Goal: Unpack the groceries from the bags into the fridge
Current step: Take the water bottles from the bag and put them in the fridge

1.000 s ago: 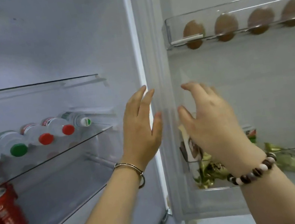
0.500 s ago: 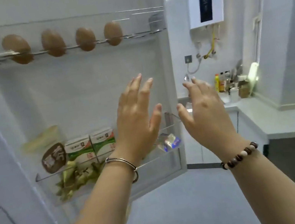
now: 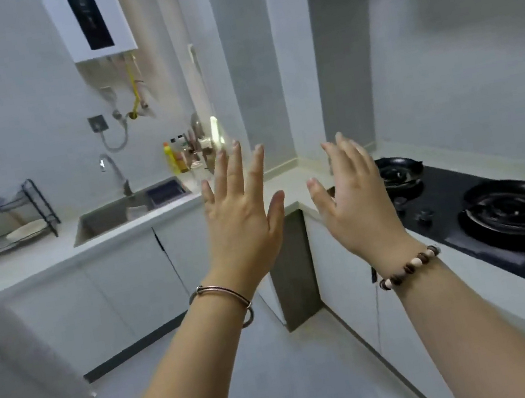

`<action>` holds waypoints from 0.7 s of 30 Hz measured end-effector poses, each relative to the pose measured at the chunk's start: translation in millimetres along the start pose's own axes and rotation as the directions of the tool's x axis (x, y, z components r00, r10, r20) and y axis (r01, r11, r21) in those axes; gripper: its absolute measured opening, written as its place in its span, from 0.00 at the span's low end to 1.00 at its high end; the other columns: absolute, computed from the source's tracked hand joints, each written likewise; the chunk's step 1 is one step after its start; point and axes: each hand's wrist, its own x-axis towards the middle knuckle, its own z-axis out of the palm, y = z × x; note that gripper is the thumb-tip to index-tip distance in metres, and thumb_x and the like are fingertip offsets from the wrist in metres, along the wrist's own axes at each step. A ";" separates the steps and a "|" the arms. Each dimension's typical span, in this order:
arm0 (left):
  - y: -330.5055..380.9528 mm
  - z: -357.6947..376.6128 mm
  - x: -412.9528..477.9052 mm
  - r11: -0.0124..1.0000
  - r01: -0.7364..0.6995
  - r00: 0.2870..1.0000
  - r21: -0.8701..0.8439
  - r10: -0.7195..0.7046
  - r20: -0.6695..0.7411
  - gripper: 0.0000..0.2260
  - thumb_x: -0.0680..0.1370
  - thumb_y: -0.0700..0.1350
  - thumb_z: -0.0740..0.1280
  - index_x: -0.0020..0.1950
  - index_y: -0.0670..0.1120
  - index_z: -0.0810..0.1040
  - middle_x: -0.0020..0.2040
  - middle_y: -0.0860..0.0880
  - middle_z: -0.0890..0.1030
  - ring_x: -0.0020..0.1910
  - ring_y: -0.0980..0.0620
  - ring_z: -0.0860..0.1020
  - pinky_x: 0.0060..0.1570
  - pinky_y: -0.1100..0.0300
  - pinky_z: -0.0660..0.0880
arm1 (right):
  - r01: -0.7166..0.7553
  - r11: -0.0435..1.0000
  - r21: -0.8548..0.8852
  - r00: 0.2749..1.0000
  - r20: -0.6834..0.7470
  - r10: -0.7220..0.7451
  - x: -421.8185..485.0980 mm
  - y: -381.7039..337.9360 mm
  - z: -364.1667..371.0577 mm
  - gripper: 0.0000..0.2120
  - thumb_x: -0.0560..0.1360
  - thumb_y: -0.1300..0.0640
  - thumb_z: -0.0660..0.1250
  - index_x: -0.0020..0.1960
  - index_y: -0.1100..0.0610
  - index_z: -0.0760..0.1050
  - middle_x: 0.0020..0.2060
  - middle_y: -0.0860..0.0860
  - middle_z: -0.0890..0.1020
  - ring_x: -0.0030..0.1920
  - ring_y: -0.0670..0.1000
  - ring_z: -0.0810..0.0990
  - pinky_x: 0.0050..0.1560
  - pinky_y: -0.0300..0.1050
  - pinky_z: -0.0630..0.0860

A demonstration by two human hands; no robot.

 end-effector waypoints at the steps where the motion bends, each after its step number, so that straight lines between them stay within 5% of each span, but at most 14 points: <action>1: 11.5 17.5 10.0 1.000 -0.013 1.000 -0.022 0.013 0.019 0.28 0.77 0.58 0.46 0.77 0.54 0.48 0.78 0.49 0.47 0.77 0.49 0.42 0.73 0.47 0.40 | -0.041 0.999 -0.016 0.999 -0.017 0.040 1.8 18.2 -3.9 0.28 0.80 0.46 0.53 0.76 0.57 0.55 0.76 0.55 0.54 0.76 0.52 0.49 0.74 0.48 0.47; 13: 130.8 237.3 113.0 0.926 -0.170 0.946 -0.338 0.250 0.207 0.29 0.77 0.59 0.46 0.77 0.52 0.51 0.78 0.48 0.47 0.77 0.48 0.42 0.72 0.46 0.42 | -0.459 0.853 -0.248 0.885 -0.209 0.415 39.2 235.1 -18.7 0.28 0.79 0.45 0.54 0.74 0.59 0.58 0.75 0.56 0.57 0.75 0.54 0.52 0.75 0.52 0.50; 21: 236.1 351.9 167.4 0.803 -0.234 0.848 -0.547 0.444 0.290 0.31 0.76 0.60 0.44 0.77 0.49 0.53 0.78 0.45 0.50 0.77 0.44 0.46 0.71 0.40 0.50 | -0.695 0.634 -0.340 0.719 -0.338 0.607 54.9 349.8 -64.0 0.29 0.79 0.44 0.53 0.75 0.57 0.55 0.76 0.54 0.53 0.76 0.53 0.48 0.76 0.51 0.47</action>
